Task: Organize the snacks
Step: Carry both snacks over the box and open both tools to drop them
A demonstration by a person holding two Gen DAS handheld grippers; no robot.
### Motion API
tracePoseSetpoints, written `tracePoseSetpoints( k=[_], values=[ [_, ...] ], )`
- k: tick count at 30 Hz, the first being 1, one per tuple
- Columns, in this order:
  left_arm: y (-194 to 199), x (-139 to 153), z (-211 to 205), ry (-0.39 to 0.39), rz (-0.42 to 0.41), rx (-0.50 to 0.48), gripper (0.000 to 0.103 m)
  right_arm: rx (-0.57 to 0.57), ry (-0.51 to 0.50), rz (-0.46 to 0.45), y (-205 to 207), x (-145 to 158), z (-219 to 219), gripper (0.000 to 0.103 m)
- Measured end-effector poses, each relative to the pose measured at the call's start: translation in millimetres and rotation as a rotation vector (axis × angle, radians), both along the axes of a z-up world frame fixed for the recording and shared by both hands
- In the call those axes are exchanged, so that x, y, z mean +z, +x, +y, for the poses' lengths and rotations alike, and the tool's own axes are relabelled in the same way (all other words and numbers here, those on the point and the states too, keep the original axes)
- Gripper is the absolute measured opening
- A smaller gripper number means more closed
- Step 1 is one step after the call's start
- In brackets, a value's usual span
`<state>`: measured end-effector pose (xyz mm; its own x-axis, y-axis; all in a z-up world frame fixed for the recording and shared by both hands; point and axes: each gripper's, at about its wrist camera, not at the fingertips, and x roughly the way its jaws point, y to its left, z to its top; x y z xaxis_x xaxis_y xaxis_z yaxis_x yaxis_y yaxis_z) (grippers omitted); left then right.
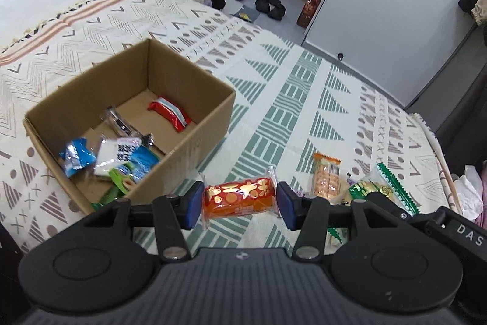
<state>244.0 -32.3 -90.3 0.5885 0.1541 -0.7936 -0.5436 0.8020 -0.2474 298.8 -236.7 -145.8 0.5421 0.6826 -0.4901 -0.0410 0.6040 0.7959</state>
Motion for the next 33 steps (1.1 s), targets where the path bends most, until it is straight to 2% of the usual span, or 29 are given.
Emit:
tracePoseSetpoints(
  k=[9,18,26,33],
  values=[
    [-18.6,24.1,19.3,0.012,-0.05,0.02,0.051,0.041,0.022,-0.054,-12.3,17.6,20.6,0.018],
    [-37.8,38.8,58.4,0.009,-0.078,0.076,0.051,0.13,0.016,-0.113,-26.8,34.3,56.9,0.018],
    [-44.4,34.8,95.7,-0.025,-0.078,0.118,0.051,0.207,-0.01,-0.129,-32.4,35.6,94.8,0.018],
    [-46.1,17.7,123.9,-0.07,-0.054,0.144,0.051,0.245,-0.029,-0.141,-35.5,30.7,125.6,0.018]
  ],
)
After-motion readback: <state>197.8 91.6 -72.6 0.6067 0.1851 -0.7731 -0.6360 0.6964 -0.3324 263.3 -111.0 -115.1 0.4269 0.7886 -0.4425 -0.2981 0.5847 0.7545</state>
